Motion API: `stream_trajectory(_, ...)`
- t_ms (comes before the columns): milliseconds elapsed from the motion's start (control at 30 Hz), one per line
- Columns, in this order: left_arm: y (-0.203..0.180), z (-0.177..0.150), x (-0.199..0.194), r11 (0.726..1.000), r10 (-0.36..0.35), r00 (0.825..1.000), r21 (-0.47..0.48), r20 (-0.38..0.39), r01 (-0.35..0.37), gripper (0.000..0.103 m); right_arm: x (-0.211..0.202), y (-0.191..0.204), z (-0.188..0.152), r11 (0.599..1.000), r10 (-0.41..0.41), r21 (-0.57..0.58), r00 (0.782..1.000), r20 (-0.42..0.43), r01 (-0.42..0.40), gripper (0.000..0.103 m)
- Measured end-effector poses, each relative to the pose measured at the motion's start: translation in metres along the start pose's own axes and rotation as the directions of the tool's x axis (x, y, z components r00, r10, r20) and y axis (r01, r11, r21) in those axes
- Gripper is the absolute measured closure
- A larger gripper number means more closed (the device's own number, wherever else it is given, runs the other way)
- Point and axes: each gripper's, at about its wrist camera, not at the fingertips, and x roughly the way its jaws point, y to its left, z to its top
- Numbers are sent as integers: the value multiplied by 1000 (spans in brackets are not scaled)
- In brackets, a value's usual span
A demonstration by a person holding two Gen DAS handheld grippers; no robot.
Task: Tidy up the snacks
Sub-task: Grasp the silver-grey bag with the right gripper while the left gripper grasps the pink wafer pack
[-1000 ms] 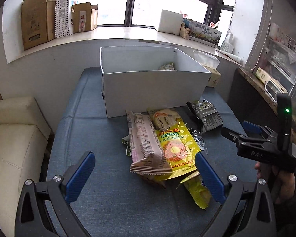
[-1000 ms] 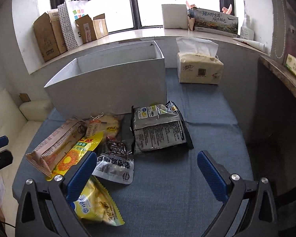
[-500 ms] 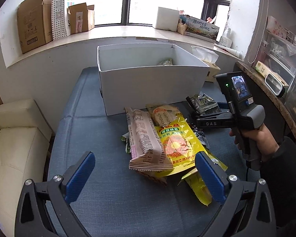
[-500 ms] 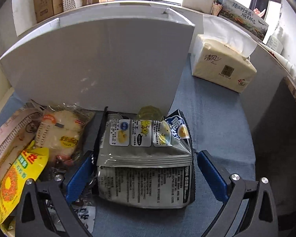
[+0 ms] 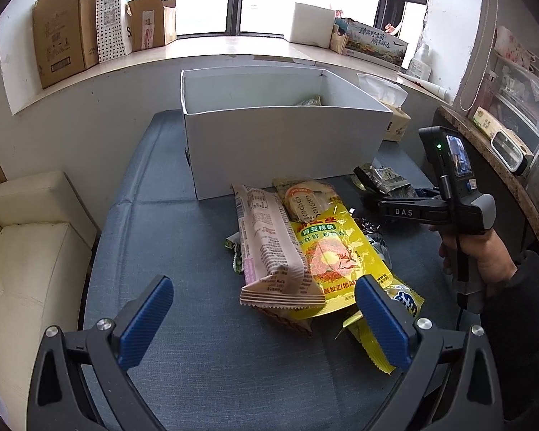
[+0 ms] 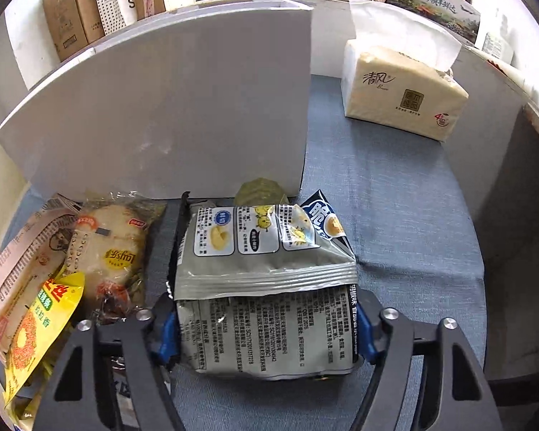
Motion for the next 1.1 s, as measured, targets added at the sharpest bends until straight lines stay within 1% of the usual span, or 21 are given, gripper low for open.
stream_trajectory(100, 0, 1, 3, 1000, 3, 1000, 2, -4, -3, 0, -15, 1, -11, 1000, -7, 25, 1000, 16, 6, 27)
stream_trajectory(200, 1, 5, 6, 1000, -13, 1000, -6, -4, 13, 0, -45, 3, -15, 999, -17, 48, 997, 81, 13, 27)
stream_trajectory(267, 3, 8, 13, 1000, -27, 1000, -10, -10, 27, 0, -70, 2, -22, 997, 3, 72, 991, 133, -13, 27)
stream_trajectory(333, 5, 14, 25, 999, -27, 999, -21, -39, 27, 0, -95, 3, -30, 996, 11, 82, 984, 180, -26, 27)
stream_trajectory(433, 3, 25, 43, 998, -49, 996, -32, -78, 47, 0, -126, 8, -45, 994, 18, 97, 974, 227, -41, 27)
stream_trajectory(533, -3, 36, 62, 1000, 1, 995, -2, -101, -1, 0, -145, 12, -53, 990, 18, 130, 971, 236, -50, 27)
stream_trajectory(633, -1, 42, 82, 1000, 4, 991, -9, -136, -5, 0, -160, 12, -63, 986, 30, 153, 969, 245, -69, 27)
stream_trajectory(667, 0, 43, 88, 1000, 19, 989, -10, -149, -21, 2, -158, 11, -62, 985, 27, 158, 969, 246, -68, 27)
stream_trajectory(700, 0, 43, 93, 999, 44, 987, -1, -153, -45, 7, -160, 12, -65, 985, 26, 160, 969, 247, -67, 27)
stream_trajectory(733, -1, 42, 98, 998, 62, 985, 20, -159, -59, 27, -159, 13, -66, 984, 34, 162, 970, 243, -75, 27)
stream_trajectory(767, -1, 42, 102, 999, 47, 984, 24, -172, -44, 39, -158, 13, -66, 984, 37, 162, 970, 242, -78, 27)
stream_trajectory(800, 2, 41, 105, 1000, 10, 983, 0, -183, -10, 44, -158, 13, -67, 984, 28, 162, 970, 240, -69, 27)
stream_trajectory(833, 3, 40, 105, 1000, -12, 983, -19, -186, 8, 49, -154, 12, -66, 984, 24, 164, 973, 231, -63, 27)
stream_trajectory(900, 1, 37, 102, 1000, 2, 984, -1, -177, -2, 50, -151, 11, -67, 982, 31, 176, 973, 227, -72, 27)
stream_trajectory(1000, 2, 33, 93, 1000, -28, 988, -7, -153, 28, 50, -150, 12, -68, 981, 39, 177, 973, 226, -80, 27)
stream_trajectory(1100, 8, 32, 66, 998, -62, 994, -25, -87, 60, 50, -151, 16, -69, 982, 45, 167, 972, 229, -84, 27)
